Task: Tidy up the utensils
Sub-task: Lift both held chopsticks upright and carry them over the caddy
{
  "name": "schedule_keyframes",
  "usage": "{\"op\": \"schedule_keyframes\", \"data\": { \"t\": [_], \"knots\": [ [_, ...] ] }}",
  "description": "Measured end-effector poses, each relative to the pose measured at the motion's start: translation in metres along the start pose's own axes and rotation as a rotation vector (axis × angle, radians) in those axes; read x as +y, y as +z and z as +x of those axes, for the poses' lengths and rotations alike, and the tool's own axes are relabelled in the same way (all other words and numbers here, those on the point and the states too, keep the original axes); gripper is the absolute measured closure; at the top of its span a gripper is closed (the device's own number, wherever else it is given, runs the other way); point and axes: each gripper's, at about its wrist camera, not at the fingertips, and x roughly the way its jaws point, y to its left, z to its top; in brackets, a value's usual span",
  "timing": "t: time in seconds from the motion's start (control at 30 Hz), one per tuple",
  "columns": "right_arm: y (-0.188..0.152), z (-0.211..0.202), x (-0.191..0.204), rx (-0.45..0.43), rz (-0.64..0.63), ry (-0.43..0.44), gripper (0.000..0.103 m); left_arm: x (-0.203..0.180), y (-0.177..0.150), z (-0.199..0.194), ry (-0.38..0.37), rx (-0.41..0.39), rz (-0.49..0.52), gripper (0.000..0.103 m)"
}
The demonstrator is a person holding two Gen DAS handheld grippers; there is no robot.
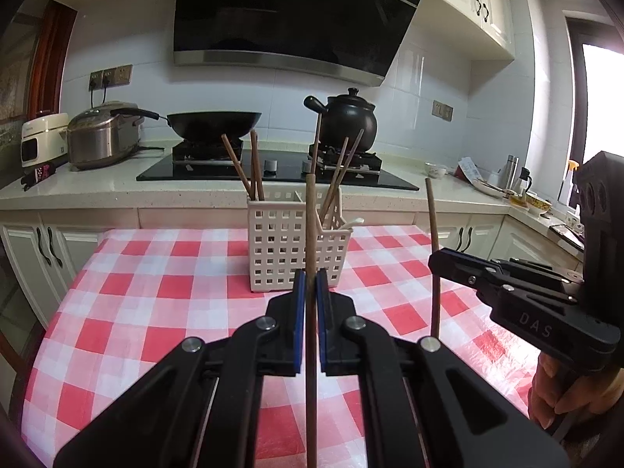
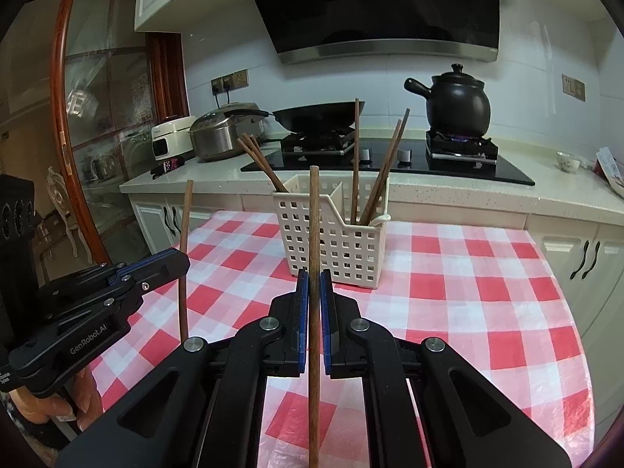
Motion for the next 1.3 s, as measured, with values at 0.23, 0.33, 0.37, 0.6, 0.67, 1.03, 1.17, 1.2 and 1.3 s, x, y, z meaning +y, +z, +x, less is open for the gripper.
{"op": "schedule_keyframes", "data": {
  "t": [0.23,0.33,0.37,0.6,0.67,1.03,1.17,1.2,1.3],
  "knots": [
    [0.0,-0.009,0.003,-0.015,-0.003,0.002,0.097,-0.008,0.0,-0.008,-0.009,-0.011,0.028,0.097],
    [0.001,-0.012,0.004,-0.021,-0.003,0.006,0.097,-0.01,0.002,-0.014,-0.009,-0.026,0.032,0.097],
    [0.002,-0.014,0.003,-0.024,-0.003,0.009,0.097,-0.01,0.004,-0.016,-0.009,-0.033,0.034,0.097],
    [0.006,-0.022,0.005,-0.049,-0.013,0.013,0.097,-0.013,0.009,-0.019,-0.006,-0.047,0.051,0.097],
    [0.005,-0.023,0.004,-0.047,-0.014,0.014,0.097,-0.015,0.008,-0.019,-0.006,-0.047,0.057,0.097],
    [0.01,-0.026,0.006,-0.059,-0.034,0.028,0.097,-0.015,0.017,-0.021,-0.011,-0.068,0.083,0.097],
    [0.014,-0.027,0.008,-0.066,-0.041,0.031,0.097,-0.017,0.021,-0.021,-0.011,-0.075,0.094,0.097],
    [0.015,-0.027,0.008,-0.068,-0.043,0.031,0.097,-0.017,0.022,-0.021,-0.011,-0.076,0.097,0.097],
    [0.02,-0.027,0.009,-0.075,-0.049,0.03,0.097,-0.019,0.025,-0.022,-0.011,-0.084,0.105,0.097]
  ]
}}
